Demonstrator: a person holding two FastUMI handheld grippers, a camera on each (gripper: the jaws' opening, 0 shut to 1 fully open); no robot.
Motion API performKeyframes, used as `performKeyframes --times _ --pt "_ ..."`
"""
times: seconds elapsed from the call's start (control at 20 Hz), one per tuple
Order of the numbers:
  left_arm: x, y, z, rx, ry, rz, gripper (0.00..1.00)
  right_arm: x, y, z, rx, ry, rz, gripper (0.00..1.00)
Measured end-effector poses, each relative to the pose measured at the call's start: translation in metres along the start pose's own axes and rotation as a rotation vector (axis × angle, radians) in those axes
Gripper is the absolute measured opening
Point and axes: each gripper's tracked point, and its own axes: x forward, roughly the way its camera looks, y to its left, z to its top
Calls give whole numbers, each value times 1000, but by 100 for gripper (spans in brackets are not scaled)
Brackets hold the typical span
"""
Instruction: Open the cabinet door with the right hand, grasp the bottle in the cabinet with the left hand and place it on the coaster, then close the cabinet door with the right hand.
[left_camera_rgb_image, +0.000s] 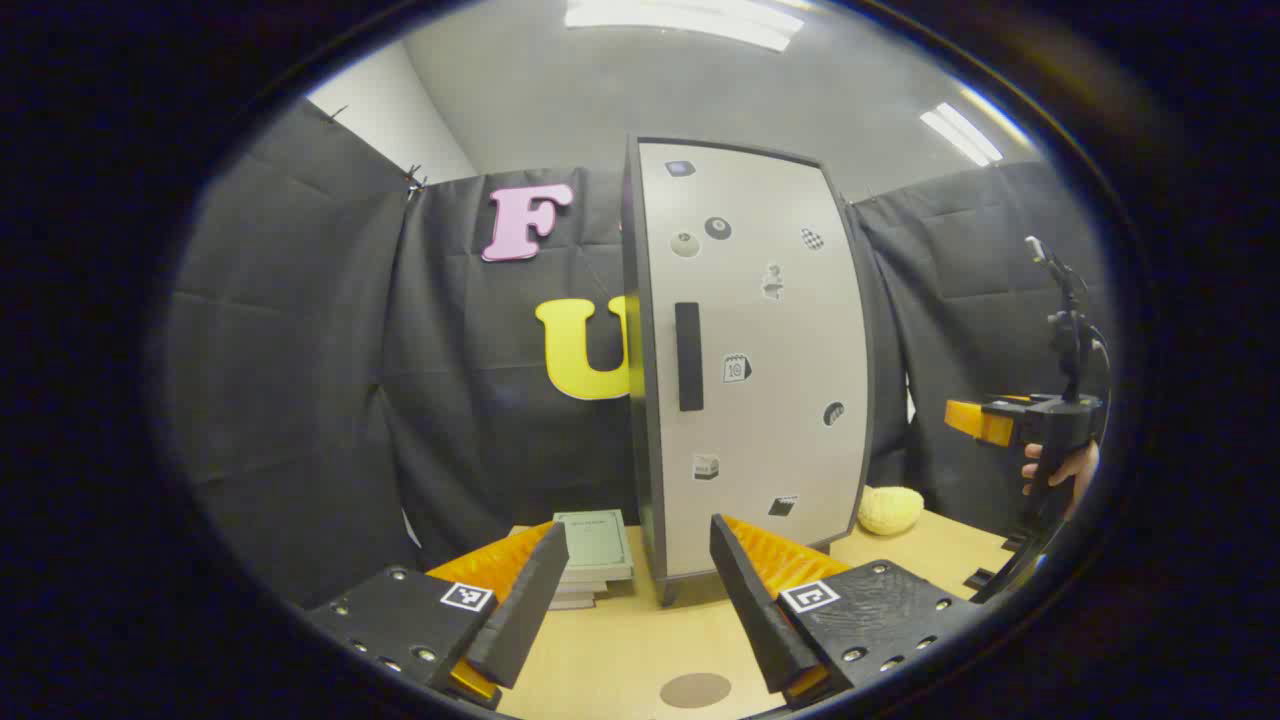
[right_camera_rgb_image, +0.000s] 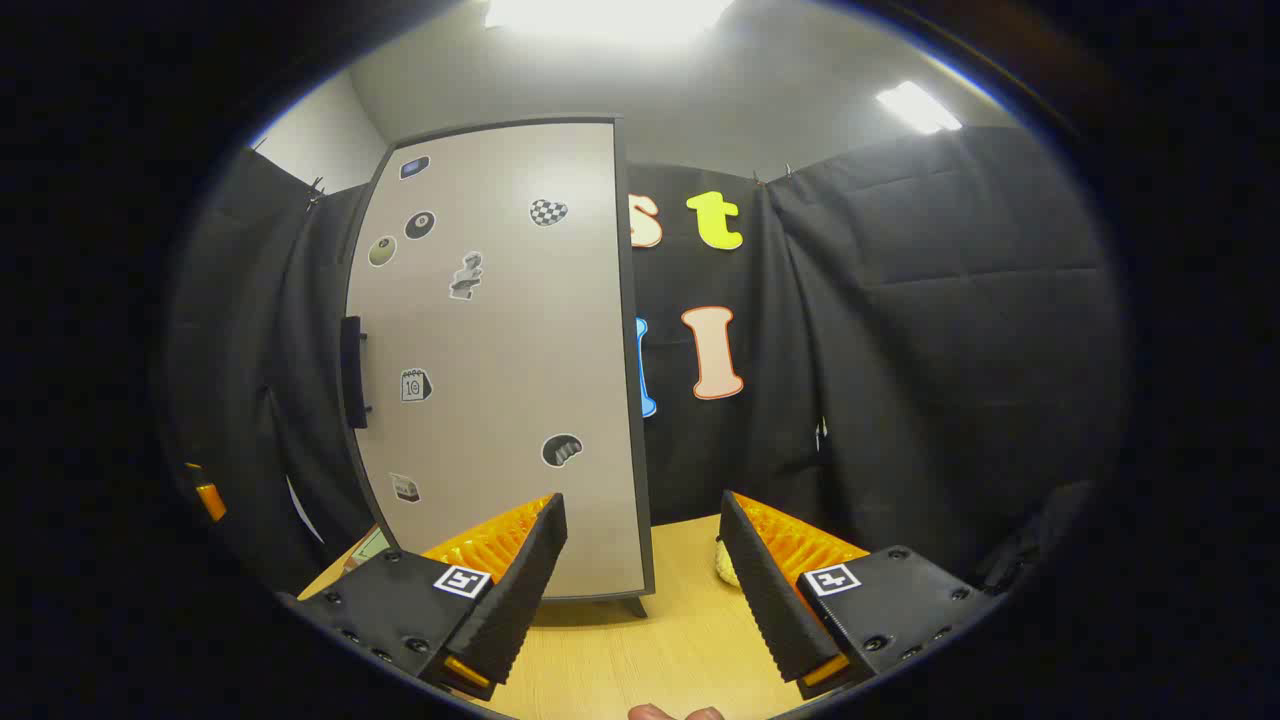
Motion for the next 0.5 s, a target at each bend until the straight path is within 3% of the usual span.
performKeyframes --times 0.25,0.5 --pt "7 -22 1 -25 -2 -64 87 -10 -9 -3 -12 3 -17 98" --pt "9 -23 8 -29 -27 -62 88 -14 -12 2 -13 -2 -16 98"
